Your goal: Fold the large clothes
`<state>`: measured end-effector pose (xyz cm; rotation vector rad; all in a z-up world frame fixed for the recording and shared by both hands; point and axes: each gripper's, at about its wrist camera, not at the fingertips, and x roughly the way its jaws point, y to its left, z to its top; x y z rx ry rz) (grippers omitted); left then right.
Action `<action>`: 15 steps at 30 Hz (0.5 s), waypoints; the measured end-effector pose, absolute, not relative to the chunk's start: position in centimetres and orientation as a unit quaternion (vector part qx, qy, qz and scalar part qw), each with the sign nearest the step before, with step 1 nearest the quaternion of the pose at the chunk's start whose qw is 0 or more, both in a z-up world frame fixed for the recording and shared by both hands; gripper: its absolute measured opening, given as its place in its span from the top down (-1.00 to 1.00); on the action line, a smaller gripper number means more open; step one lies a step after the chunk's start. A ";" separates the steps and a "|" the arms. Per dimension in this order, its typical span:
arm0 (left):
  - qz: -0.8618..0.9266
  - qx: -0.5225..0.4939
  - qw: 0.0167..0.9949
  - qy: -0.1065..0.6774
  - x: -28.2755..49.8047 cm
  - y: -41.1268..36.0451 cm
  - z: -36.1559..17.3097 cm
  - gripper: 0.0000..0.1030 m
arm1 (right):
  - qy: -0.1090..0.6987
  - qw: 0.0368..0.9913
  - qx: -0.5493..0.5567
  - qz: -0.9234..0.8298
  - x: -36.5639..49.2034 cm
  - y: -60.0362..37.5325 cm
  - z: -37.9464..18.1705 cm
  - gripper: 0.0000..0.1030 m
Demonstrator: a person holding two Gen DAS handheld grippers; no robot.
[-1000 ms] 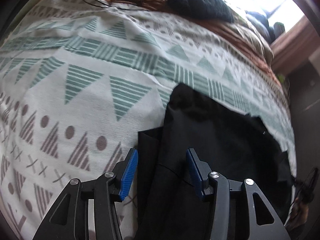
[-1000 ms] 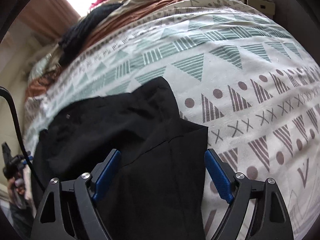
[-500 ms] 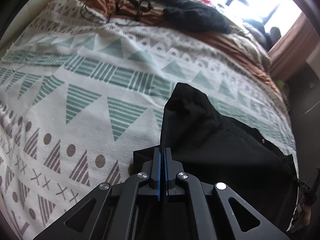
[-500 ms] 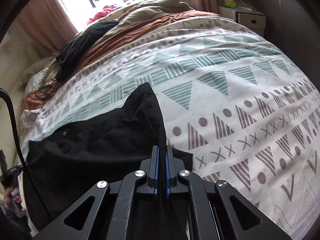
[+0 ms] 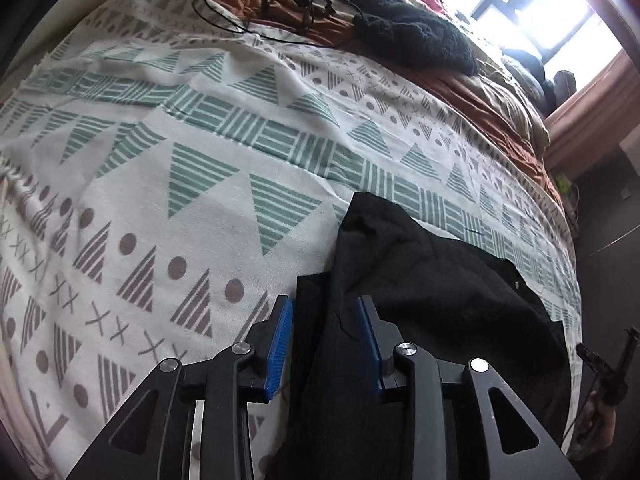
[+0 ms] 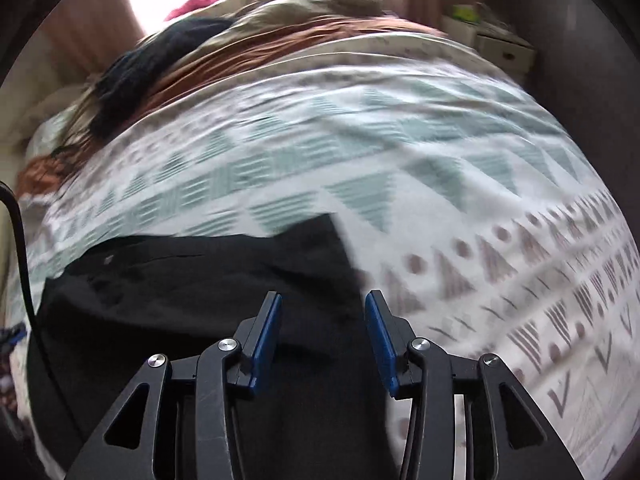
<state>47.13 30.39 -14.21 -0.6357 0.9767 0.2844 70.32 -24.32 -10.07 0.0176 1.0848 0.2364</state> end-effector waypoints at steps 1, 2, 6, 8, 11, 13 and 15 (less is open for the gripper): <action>0.134 -0.301 0.825 0.459 46.8 30.4 -14.1 0.32 | 0.519 0.846 0.003 0.123 70.6 -23.2 -10.1 0.01; 0.133 -0.303 0.825 0.458 46.4 30.3 -14.0 0.32 | 0.522 0.842 -0.003 0.134 71.0 -22.1 -10.3 -0.06; 0.133 -0.306 0.825 0.457 45.2 30.1 -14.0 0.32 | 0.534 0.829 -0.035 0.166 71.8 -17.9 -11.4 -0.17; 0.132 -0.309 0.824 0.457 44.6 29.9 -14.2 0.32 | 0.544 0.818 -0.049 0.182 72.6 -15.9 -12.4 -0.18; 0.131 -0.316 0.821 0.457 43.8 29.6 -14.6 0.32 | 0.558 0.804 -0.074 0.194 73.2 -13.5 -14.2 -0.18; 0.129 -0.318 0.820 0.458 43.5 29.5 -14.9 0.32 | 0.564 0.798 -0.094 0.190 73.6 -12.3 -15.6 -0.17; 0.127 -0.320 0.819 0.460 43.2 29.3 -15.3 0.32 | 0.563 0.798 -0.098 0.191 73.6 -12.0 -16.4 -0.02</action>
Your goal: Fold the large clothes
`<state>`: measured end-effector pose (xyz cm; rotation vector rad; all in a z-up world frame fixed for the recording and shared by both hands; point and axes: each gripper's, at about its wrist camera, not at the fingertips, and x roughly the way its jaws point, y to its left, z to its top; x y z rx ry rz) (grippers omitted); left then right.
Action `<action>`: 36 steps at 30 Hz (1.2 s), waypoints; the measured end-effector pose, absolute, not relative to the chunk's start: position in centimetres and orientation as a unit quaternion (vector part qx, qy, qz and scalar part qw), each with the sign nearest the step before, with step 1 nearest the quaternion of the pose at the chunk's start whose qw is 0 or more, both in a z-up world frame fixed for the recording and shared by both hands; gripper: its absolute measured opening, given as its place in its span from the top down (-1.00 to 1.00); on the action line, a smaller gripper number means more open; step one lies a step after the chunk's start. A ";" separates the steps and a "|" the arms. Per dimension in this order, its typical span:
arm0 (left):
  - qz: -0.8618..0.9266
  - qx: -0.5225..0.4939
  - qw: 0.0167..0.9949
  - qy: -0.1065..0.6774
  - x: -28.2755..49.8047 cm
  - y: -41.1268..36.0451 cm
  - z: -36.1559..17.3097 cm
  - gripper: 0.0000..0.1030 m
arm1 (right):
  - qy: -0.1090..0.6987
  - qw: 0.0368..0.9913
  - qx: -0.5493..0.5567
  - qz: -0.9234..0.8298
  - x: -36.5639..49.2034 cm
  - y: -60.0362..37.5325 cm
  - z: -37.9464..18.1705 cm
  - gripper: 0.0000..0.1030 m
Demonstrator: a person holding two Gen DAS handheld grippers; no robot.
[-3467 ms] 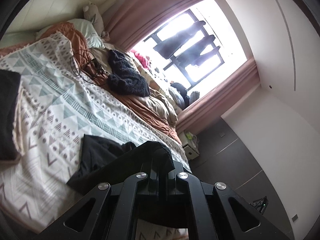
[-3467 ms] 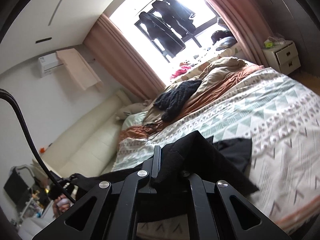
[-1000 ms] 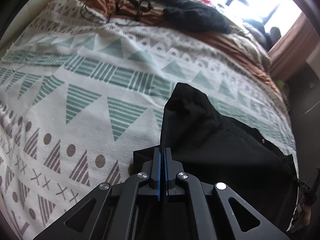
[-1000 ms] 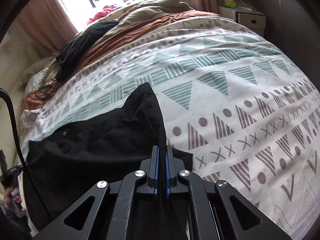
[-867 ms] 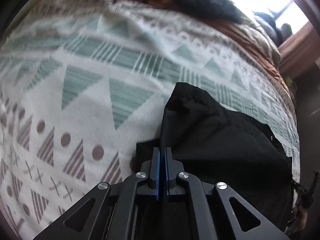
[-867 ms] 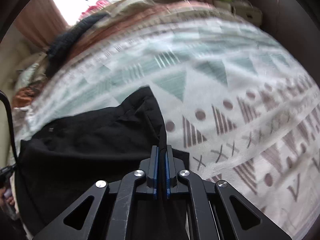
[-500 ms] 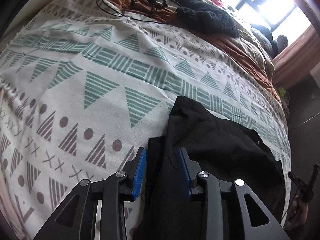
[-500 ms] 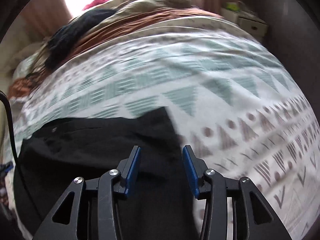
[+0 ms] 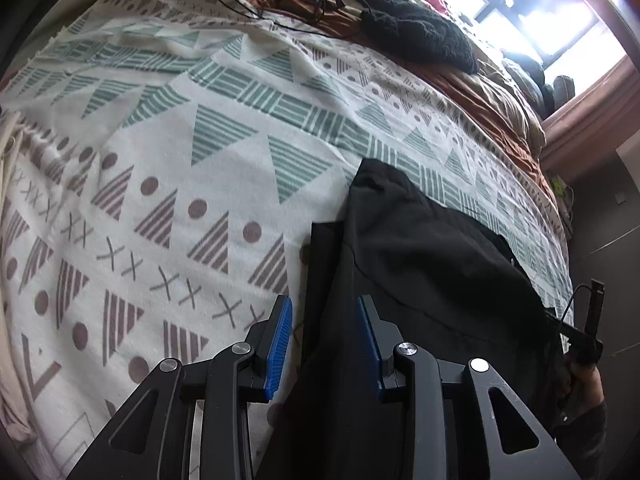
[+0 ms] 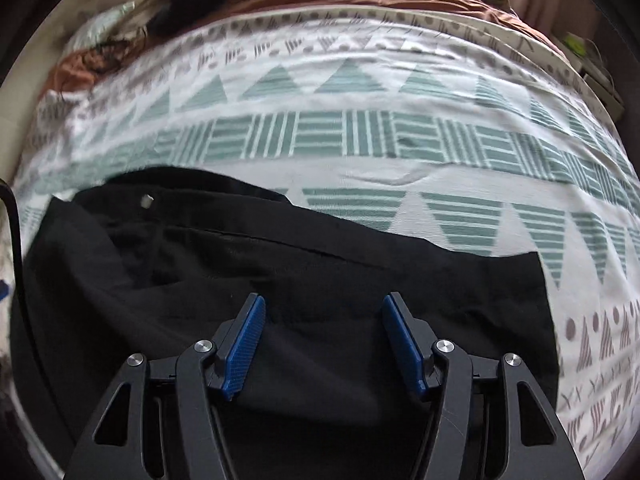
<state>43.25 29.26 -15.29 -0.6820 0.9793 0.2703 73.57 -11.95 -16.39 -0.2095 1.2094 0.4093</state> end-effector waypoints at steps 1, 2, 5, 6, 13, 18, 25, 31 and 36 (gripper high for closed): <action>0.126 -0.321 0.818 0.460 43.1 29.1 -15.5 0.32 | 0.559 0.800 -0.092 0.197 73.5 -12.0 -16.4 0.51; 0.126 -0.321 0.817 0.461 43.0 29.1 -15.7 0.32 | 0.558 0.801 -0.091 0.200 73.6 -12.1 -16.4 0.85; 0.124 -0.325 0.815 0.464 42.8 28.9 -16.2 0.32 | 0.543 0.812 -0.090 0.194 73.3 -12.4 -15.5 0.99; 0.124 -0.325 0.815 0.464 42.6 28.8 -16.3 0.32 | 0.536 0.817 -0.092 0.194 73.1 -12.4 -14.9 0.99; 0.120 -0.322 0.814 0.469 42.2 28.2 -16.9 0.32 | 0.489 0.844 -0.089 0.203 73.0 -12.9 -10.8 0.99; 0.117 -0.322 0.809 0.478 42.0 27.8 -17.9 0.32 | 0.500 0.805 -0.129 0.292 72.6 -9.3 -10.7 0.99; 0.114 -0.329 0.805 0.481 41.6 27.6 -18.8 0.27 | 0.490 0.773 -0.214 0.340 71.1 -5.1 -13.2 -0.14; 0.112 -0.333 0.805 0.479 41.4 27.6 -19.0 0.26 | 0.479 0.748 -0.286 0.360 69.1 -3.1 -15.1 -0.14; 0.108 -0.338 0.805 0.475 41.2 27.7 -19.1 0.25 | 0.476 0.729 -0.316 0.377 69.0 -2.1 -15.8 -0.14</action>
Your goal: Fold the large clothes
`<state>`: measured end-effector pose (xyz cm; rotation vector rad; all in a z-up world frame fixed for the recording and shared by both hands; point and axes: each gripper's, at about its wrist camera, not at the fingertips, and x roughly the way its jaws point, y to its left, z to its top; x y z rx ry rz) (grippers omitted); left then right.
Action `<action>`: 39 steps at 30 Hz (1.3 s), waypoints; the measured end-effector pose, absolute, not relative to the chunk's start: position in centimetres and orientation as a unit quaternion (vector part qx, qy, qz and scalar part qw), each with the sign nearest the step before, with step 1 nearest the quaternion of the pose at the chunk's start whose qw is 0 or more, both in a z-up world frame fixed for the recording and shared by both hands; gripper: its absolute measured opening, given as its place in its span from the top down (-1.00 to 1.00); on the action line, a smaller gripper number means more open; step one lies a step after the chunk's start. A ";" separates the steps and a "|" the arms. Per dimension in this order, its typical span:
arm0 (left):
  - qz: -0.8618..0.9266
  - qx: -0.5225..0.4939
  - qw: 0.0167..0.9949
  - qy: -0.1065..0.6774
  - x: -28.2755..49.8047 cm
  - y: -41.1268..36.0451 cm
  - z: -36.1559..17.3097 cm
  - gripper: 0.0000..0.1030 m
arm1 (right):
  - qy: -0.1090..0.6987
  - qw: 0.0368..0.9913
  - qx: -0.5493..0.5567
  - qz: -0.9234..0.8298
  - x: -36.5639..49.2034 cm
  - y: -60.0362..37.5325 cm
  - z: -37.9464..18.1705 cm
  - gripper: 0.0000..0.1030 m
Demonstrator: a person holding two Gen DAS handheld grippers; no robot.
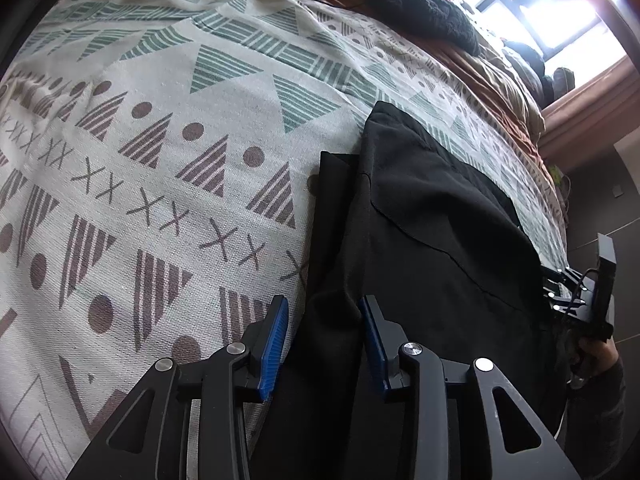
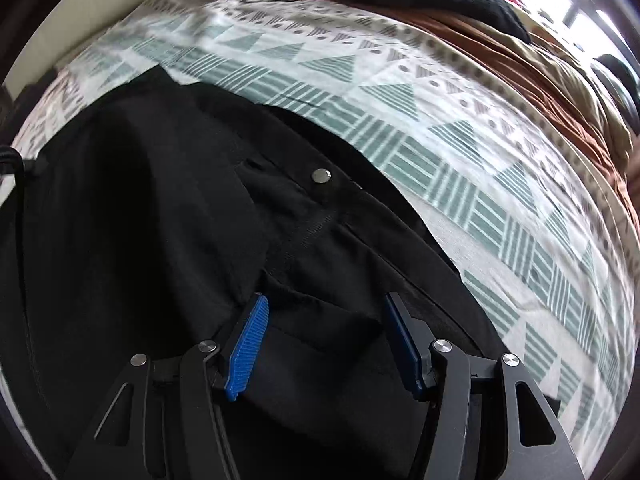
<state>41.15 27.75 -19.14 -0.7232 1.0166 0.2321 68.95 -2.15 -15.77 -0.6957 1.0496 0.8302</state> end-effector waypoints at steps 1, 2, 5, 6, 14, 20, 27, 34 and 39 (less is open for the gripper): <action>0.108 -0.339 0.805 0.474 41.1 27.8 -19.2 0.25 | 0.480 0.723 -0.318 0.381 69.1 -2.0 -16.1 -0.14; 0.108 -0.339 0.806 0.473 41.0 27.8 -19.2 0.25 | 0.483 0.720 -0.317 0.386 69.4 -2.0 -16.4 -0.14; 0.108 -0.340 0.807 0.471 40.9 27.7 -19.2 0.24 | 0.496 0.709 -0.293 0.407 70.3 -2.5 -16.8 -0.13; 0.107 -0.341 0.807 0.470 40.9 27.7 -19.2 0.24 | 0.497 0.706 -0.285 0.417 70.3 -2.8 -16.8 -0.03; 0.106 -0.346 0.807 0.467 40.7 27.7 -19.2 0.23 | 0.468 0.702 -0.321 0.430 68.4 -2.2 -16.5 0.92; 0.104 -0.350 0.806 0.466 40.5 27.9 -19.2 0.23 | 0.434 0.735 -0.304 0.422 68.4 -2.9 -13.7 0.95; 0.102 -0.354 0.806 0.463 40.3 28.0 -19.2 0.23 | 0.421 0.748 -0.315 0.406 68.7 -1.6 -12.6 0.95; 0.103 -0.354 0.806 0.464 40.3 28.1 -19.2 0.23 | 0.411 0.787 -0.283 0.362 72.1 -2.4 -11.9 0.95; 0.109 -0.356 0.804 0.463 39.9 28.1 -18.8 0.23 | 0.415 0.793 -0.292 0.337 72.1 -1.6 -13.3 0.95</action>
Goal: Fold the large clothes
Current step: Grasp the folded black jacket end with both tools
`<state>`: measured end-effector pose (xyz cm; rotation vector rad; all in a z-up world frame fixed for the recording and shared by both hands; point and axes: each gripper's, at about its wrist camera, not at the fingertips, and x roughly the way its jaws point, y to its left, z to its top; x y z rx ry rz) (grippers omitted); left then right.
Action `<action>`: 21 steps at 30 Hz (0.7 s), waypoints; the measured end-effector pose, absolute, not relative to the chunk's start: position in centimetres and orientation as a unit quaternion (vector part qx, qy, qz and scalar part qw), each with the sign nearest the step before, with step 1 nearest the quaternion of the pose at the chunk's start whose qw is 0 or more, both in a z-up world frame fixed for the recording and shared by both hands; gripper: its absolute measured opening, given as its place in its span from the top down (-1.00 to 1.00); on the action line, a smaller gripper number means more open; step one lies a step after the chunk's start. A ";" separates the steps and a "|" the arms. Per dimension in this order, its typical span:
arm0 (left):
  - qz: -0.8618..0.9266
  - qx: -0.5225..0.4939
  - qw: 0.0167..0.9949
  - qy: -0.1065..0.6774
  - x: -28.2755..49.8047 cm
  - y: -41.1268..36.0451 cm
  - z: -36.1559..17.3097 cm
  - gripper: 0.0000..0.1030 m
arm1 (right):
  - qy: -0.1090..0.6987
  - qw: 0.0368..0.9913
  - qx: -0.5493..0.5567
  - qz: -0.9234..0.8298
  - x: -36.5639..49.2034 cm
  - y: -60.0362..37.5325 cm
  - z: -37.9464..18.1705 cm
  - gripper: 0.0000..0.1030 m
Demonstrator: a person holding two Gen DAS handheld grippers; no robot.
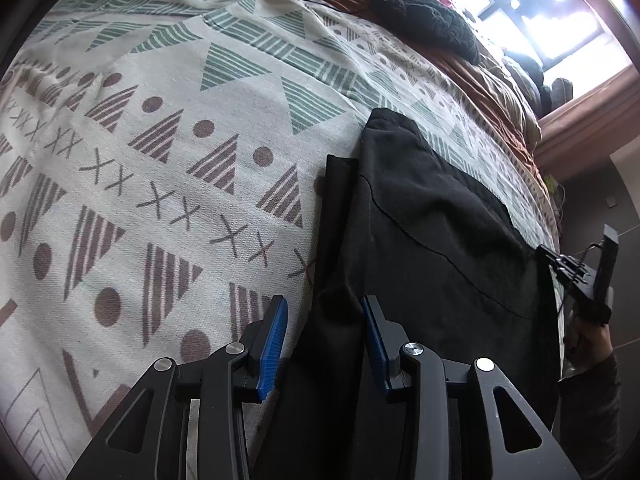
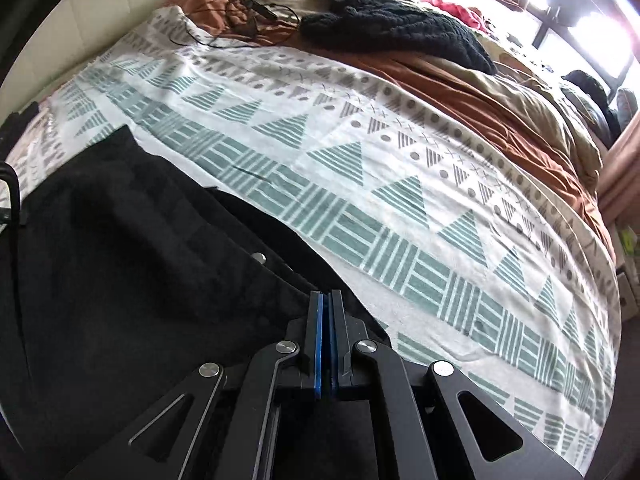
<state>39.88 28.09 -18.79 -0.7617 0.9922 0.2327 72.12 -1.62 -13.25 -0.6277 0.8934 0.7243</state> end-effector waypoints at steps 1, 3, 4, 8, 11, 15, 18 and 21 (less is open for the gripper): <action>0.109 -0.356 0.804 0.463 39.7 28.1 -18.6 0.23 | 0.418 0.794 -0.291 0.333 72.1 -1.7 -13.5 0.95; 0.112 -0.359 0.804 0.461 39.0 28.3 -18.1 0.23 | 0.424 0.795 -0.291 0.321 72.4 -1.5 -14.3 0.96; 0.112 -0.361 0.804 0.459 38.8 28.5 -18.0 0.23 | 0.426 0.796 -0.292 0.315 72.5 -1.4 -14.6 0.96; 0.130 -0.379 0.803 0.442 36.3 29.4 -17.0 -0.12 | 0.435 0.804 -0.288 0.286 72.8 -1.3 -15.7 0.96; 0.139 -0.393 0.798 0.435 34.4 29.9 -17.0 -0.20 | 0.443 0.807 -0.287 0.266 72.9 -1.0 -16.5 0.96; 0.138 -0.419 0.785 0.435 32.2 30.0 -17.6 -0.20 | 0.426 0.828 -0.278 0.236 72.6 -1.1 -15.5 0.95; 0.132 -0.433 0.780 0.433 30.5 29.7 -17.8 -0.20 | 0.440 0.839 -0.237 0.217 72.6 -2.5 -13.3 0.53; 0.117 -0.441 0.780 0.428 29.4 29.0 -17.6 -0.20 | 0.434 0.851 -0.194 0.225 70.8 -4.5 -10.1 0.04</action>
